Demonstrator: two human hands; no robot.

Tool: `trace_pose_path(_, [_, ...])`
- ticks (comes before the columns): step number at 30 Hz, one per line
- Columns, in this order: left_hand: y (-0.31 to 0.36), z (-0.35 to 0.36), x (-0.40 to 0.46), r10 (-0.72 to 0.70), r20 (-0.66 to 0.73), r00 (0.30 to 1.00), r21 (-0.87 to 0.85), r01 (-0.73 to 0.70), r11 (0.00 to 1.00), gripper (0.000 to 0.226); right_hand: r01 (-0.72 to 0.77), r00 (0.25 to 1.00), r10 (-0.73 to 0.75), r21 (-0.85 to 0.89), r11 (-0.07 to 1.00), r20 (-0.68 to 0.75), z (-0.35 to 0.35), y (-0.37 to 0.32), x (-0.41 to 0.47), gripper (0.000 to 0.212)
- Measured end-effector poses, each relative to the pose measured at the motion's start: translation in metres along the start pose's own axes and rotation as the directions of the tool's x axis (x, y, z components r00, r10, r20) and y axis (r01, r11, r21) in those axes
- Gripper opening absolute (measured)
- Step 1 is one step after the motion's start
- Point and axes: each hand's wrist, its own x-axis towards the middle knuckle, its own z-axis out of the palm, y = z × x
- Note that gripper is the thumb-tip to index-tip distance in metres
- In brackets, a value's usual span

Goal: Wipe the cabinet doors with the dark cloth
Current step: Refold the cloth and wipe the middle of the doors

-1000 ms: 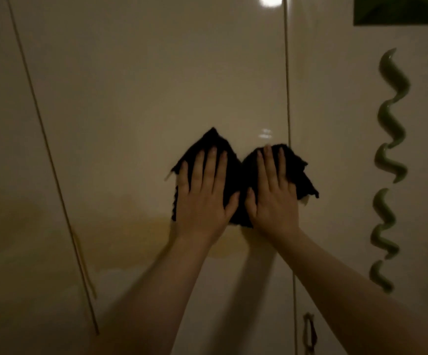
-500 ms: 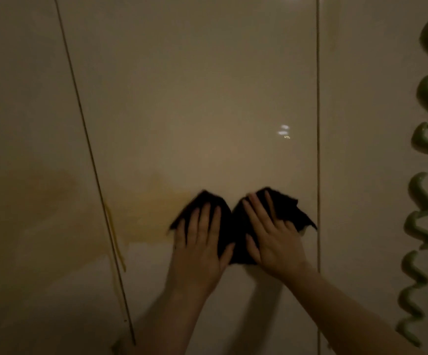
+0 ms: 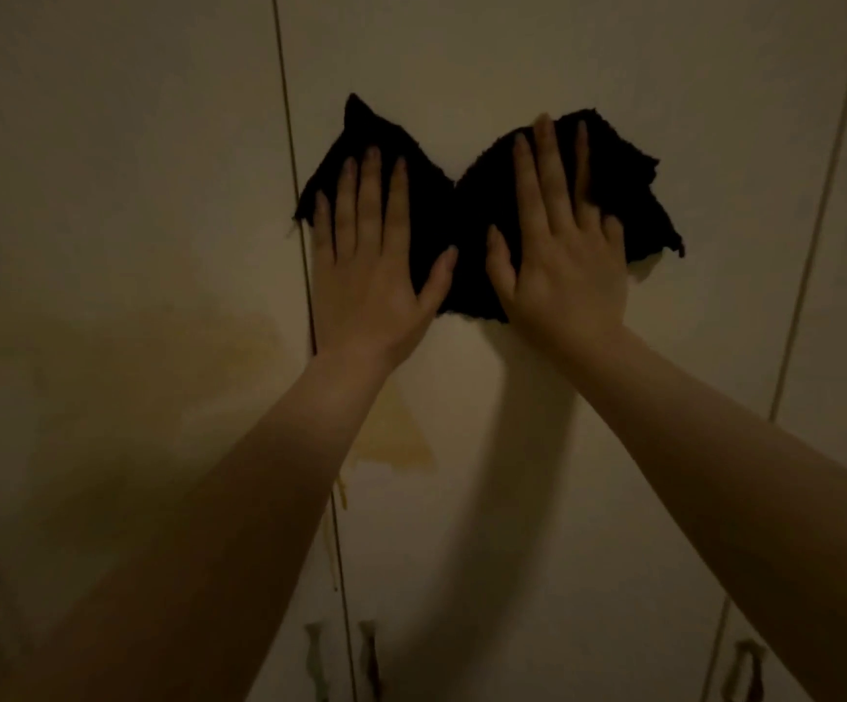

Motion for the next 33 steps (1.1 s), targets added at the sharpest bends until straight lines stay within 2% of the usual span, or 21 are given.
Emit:
trace_pose_path(9, [-0.022, 0.029, -0.125, -0.020, 0.169, 0.985, 0.037, 0.014, 0.999, 0.076, 0.142, 0.979, -0.160, 0.140, 0.980, 0.124, 0.033, -0.031, -0.111, 0.064])
trace_pose_path(12, [-0.024, 0.034, -0.154, -0.038, 0.207, 0.978, 0.064, 0.025, 0.998, 0.076, 0.174, 0.973, -0.194, 0.154, 0.973, 0.124, 0.039, -0.037, -0.137, 0.062])
trace_pose_path(17, [-0.022, 0.042, -0.186, -0.034, 0.223, 0.974, 0.076, 0.017, 0.997, 0.075, 0.174, 0.972, -0.195, 0.163, 0.971, 0.127, 0.040, -0.043, -0.165, 0.058])
trace_pose_path(21, [-0.021, 0.049, -0.217, -0.013, 0.274, 0.962, 0.057, -0.003, 0.998, 0.075, 0.170, 0.965, -0.213, 0.249, 0.954, 0.155, 0.048, -0.044, -0.198, 0.057])
trace_pose_path(29, [-0.017, 0.058, -0.276, -0.044, 0.474, 0.879, 0.048, 0.024, 0.999, 0.073, 0.137, 0.949, -0.210, 0.294, 0.946, 0.234, 0.053, -0.047, -0.256, 0.055])
trace_pose_path(33, [-0.017, 0.058, -0.277, -0.049, 0.481, 0.875, 0.052, 0.027, 0.998, 0.072, 0.125, 0.945, -0.207, 0.305, 0.944, 0.254, 0.054, -0.048, -0.258, 0.056])
